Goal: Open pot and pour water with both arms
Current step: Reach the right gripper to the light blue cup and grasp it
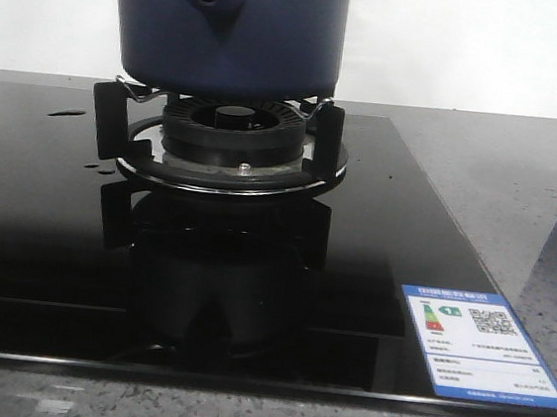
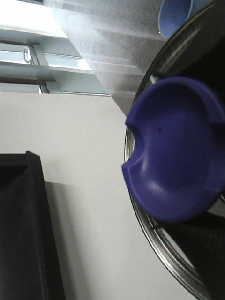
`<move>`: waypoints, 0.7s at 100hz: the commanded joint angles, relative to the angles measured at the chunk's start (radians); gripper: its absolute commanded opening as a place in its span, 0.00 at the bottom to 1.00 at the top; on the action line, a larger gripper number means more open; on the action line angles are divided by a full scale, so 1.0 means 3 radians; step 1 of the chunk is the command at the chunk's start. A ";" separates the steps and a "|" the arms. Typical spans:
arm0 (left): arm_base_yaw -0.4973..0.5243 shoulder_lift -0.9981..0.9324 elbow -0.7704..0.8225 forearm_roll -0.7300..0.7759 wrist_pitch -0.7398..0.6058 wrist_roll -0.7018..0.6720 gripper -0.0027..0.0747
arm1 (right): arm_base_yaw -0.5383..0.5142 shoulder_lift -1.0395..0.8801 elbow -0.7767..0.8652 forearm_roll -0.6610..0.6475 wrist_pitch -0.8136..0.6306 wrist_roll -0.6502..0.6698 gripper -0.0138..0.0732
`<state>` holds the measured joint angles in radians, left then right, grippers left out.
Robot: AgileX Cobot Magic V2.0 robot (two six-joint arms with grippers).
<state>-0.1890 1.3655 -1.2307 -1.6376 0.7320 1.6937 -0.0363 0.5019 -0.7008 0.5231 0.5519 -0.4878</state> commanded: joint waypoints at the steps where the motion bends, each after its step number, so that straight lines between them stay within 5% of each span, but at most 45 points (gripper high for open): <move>1: 0.0105 -0.0263 -0.0136 0.0031 0.0070 -0.0418 0.42 | 0.0001 0.0052 -0.0103 -0.0427 -0.0403 -0.0044 0.90; 19: 0.0194 -0.0549 -0.0129 0.0525 0.0064 -0.0634 0.42 | 0.0001 0.0052 0.0136 -0.0650 -0.0726 -0.0044 0.90; 46: 0.0194 -0.0812 -0.0043 0.0531 0.0056 -0.0634 0.42 | 0.0001 0.0052 0.0917 -0.0161 -0.1446 -0.0044 0.90; 70: 0.0194 -0.0817 -0.0031 0.0525 0.0038 -0.0634 0.42 | 0.0242 0.0073 0.1025 -0.0146 -0.1595 -0.0044 0.90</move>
<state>-0.1311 1.1453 -1.2090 -1.4014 0.7654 1.5136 0.0073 0.5076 -0.3683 0.4663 0.1781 -0.4900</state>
